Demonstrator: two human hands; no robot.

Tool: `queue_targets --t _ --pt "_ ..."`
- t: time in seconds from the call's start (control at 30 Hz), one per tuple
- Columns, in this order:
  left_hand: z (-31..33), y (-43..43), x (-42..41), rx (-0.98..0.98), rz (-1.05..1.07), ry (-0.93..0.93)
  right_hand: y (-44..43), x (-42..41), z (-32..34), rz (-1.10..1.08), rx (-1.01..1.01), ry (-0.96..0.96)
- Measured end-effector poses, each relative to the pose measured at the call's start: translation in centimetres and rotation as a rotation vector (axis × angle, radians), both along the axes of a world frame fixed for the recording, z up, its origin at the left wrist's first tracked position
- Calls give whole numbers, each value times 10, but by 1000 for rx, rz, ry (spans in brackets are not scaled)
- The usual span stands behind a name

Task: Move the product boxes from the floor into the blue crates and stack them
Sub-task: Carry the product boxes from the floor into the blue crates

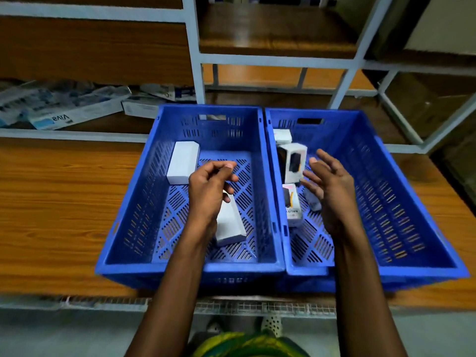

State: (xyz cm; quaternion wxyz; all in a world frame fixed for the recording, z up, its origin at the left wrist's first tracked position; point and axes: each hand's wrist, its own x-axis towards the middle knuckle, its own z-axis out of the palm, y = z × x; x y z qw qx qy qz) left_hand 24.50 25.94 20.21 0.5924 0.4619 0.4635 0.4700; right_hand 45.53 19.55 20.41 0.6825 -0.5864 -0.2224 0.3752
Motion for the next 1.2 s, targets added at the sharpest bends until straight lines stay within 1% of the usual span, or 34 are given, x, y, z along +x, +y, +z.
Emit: queue_targets --t 0.17,0.3,0.4,0.5,0.57,0.67,0.77,0.97,1.07,1.2 --pt "-8 -14 -6 -22 -53 -19 -44 -27 -4 -43 -40 -37" --pt "-9 -33 -5 39 -186 -45 -72 -46 -9 -27 -46 -74" --pt "-4 -56 -7 106 -259 -49 -86 -56 -7 14 -7 -103" --pt "-1 -86 -15 139 -246 -57 -96 -62 -2 87 70 -116" --pt "-1 -108 -24 147 -200 -57 -103 -68 3 159 130 -107" --pt "-4 -145 -42 147 -48 -52 -121 -83 2 311 196 -92" --pt "-11 -200 -65 114 160 -51 -151 -107 -12 496 200 -45" --pt "-40 -368 -124 -21 556 11 -237 -191 -60 970 49 34" --pt "-47 -455 -159 -65 801 24 -287 -246 -64 1219 13 33" --pt "-63 -565 -195 -121 1109 -24 -359 -308 -67 1513 -61 7"
